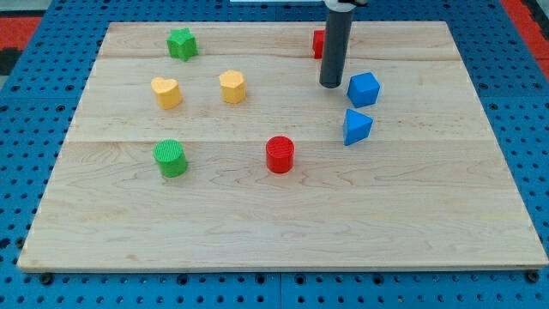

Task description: Push the yellow hexagon closer to green star

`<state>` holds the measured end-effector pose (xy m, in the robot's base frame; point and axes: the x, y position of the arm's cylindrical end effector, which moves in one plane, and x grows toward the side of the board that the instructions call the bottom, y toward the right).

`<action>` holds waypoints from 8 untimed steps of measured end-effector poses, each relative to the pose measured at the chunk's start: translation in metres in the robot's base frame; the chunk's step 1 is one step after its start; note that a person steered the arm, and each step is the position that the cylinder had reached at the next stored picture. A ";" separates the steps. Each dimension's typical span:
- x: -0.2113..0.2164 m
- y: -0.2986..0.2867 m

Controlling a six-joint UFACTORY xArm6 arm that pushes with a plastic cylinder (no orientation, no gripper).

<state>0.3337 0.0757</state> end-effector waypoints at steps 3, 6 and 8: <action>-0.032 -0.114; 0.076 -0.139; 0.046 -0.153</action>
<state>0.3802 -0.0770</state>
